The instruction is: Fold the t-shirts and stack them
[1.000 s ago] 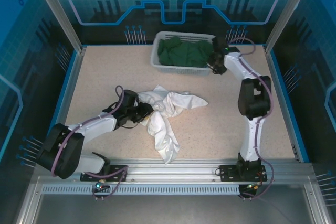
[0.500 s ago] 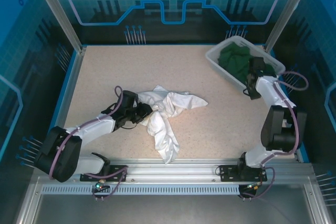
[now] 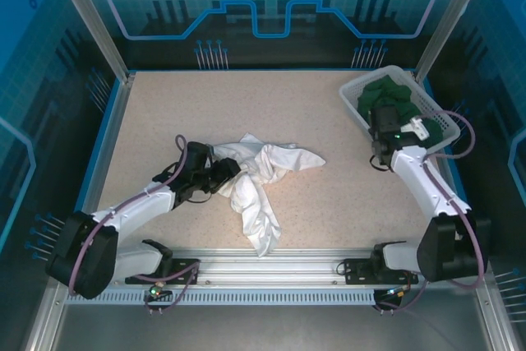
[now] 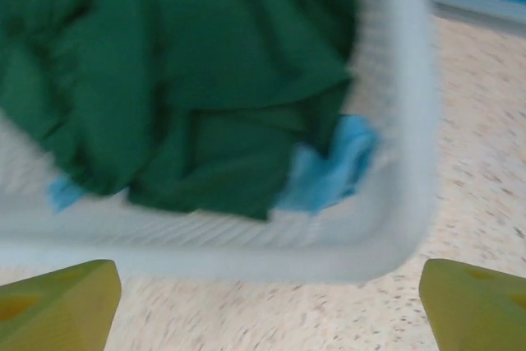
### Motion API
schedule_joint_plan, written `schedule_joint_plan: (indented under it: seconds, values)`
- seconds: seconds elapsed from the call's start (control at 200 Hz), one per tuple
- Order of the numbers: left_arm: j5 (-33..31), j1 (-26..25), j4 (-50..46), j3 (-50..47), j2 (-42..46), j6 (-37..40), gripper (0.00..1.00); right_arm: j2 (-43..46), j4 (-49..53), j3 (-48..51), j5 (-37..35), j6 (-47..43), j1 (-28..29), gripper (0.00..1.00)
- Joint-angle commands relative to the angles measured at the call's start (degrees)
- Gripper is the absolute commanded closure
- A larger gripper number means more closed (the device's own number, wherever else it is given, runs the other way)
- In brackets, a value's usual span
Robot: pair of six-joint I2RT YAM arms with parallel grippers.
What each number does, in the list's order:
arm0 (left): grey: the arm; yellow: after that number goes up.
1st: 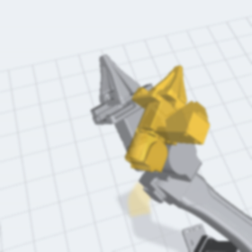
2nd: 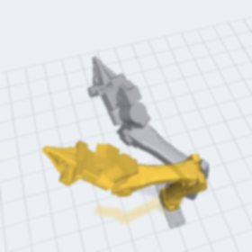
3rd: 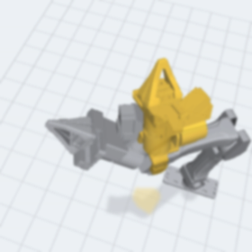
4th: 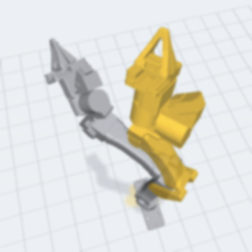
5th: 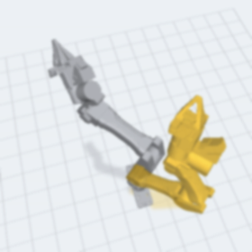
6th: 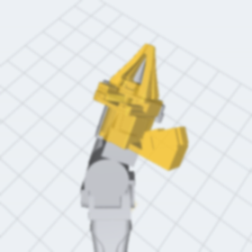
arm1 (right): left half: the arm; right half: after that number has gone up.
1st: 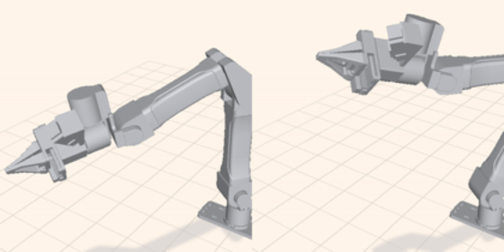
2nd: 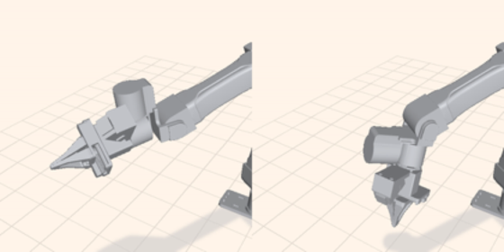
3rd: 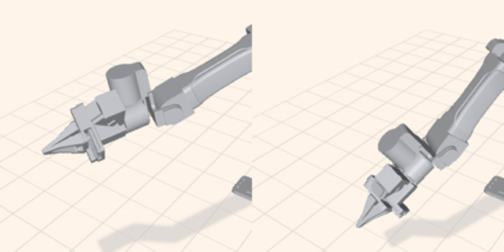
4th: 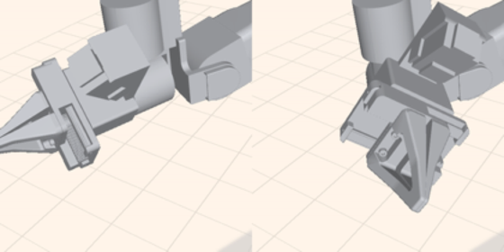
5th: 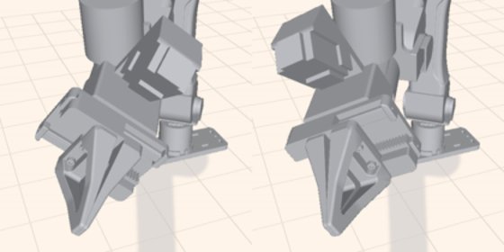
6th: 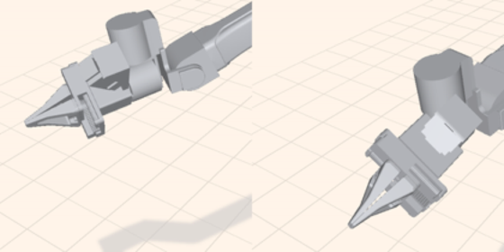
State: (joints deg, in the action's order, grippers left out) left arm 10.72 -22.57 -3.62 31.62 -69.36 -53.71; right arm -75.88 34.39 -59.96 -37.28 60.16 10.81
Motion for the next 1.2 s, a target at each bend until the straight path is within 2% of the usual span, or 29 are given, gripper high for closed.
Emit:
schedule_joint_plan:
  seconds: [0.0,0.05,0.145,0.215,0.385,0.49,0.67,0.785,0.875,0.93,1.0,1.115,1.196]
  values:
    - [-1.26,-0.2,-3.05,0.64,1.0,0.56,0.28,-5.75,-1.17,-4.89,2.84,-15.96,3.48,0.15]
    - [-1.31,-0.2,-3.11,0.55,0.92,0.22,0.22,-9.43,-0.79,-6.93,5.75,-20.75,4.7,0.23]
    - [-0.68,-0.2,-2.1,0.46,0.08,-0.45,0.18,-17.68,0.96,-11.73,12.66,-28.68,5.63,0.3]
    - [0.27,-0.19,-1.41,1.0,-1.12,-0.76,0.19,-25.42,6.86,-18.02,10.74,-30.79,5.69,0.33]
    - [3.12,-0.19,1.61,1.58,-4.25,-0.87,0.34,-37.55,9.81,-28.37,7.19,-33.39,2.99,0.33]
    - [3.47,-0.2,1.55,2.31,-5.46,-0.09,0.45,-42.4,11.67,-35.93,8.32,-31.92,-0.63,0.33]
    - [3.2,-0.16,2.37,3.04,-6.39,0.83,0.57,-52.89,16.49,-51.95,8.47,-30.14,-5.17,0.32]
    - [3.55,-0.17,3.44,3.88,-6.92,1.61,0.54,-59.16,19.07,-61.95,12.08,-29.46,-7.47,0.31]
    - [3.54,-0.18,2.83,5.05,-7.27,2.26,0.4,-61.15,21.96,-68.91,15.69,-30.66,-7.33,0.26]
    - [3.6,-0.15,2.0,5.6,-7.28,2.55,0.32,-58.12,20.09,-67.08,19.97,-32.63,-5.88,0.2]
    - [3.38,-0.18,-0.17,6.5,-7.28,2.88,0.3,-49.44,13.85,-57.99,25.11,-34.21,-3.06,0.12]
    - [2.22,-0.19,-6.92,8.68,-6.48,4.91,0.28,-34.15,4.9,-38.15,32.78,-34.71,1.28,0.1]
    - [1.18,-0.48,-10.62,9.48,-5.25,6.12,0.28,-26.85,1.34,-26.3,37.89,-33.94,3.86,0.1]
